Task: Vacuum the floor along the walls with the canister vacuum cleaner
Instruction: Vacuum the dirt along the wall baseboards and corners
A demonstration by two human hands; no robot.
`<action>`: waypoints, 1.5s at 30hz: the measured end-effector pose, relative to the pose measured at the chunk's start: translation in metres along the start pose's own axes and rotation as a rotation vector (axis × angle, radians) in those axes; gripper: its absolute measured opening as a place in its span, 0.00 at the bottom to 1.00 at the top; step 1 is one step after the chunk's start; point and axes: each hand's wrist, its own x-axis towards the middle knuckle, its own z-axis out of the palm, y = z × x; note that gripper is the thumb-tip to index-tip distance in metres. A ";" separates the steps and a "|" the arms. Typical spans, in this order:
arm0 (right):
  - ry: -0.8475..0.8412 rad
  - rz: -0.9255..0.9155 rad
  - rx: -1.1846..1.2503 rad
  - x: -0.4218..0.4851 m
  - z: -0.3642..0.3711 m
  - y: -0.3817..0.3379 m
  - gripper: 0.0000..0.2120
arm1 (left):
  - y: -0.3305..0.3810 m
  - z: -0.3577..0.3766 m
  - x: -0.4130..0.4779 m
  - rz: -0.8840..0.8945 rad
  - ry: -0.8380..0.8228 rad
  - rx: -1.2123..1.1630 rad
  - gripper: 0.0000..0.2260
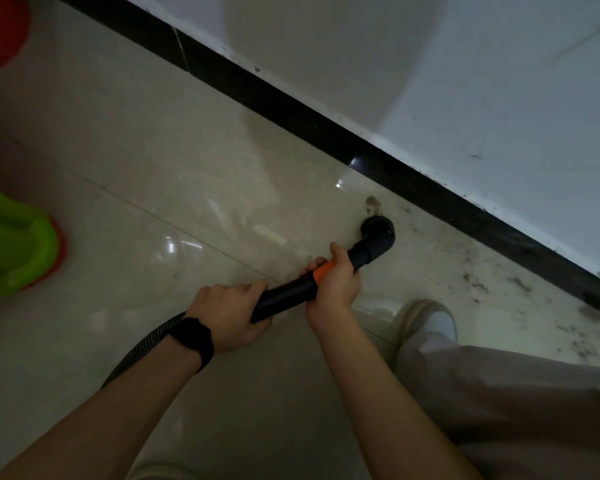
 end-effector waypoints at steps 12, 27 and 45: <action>-0.089 0.039 -0.017 0.005 0.023 -0.013 0.08 | 0.001 -0.012 0.010 -0.080 0.011 0.030 0.18; -0.114 0.017 0.011 0.032 0.026 -0.045 0.08 | 0.023 -0.019 0.048 -0.063 0.040 0.053 0.17; 0.038 0.049 0.078 0.000 0.015 0.007 0.09 | -0.025 -0.008 0.006 0.043 -0.051 -0.002 0.14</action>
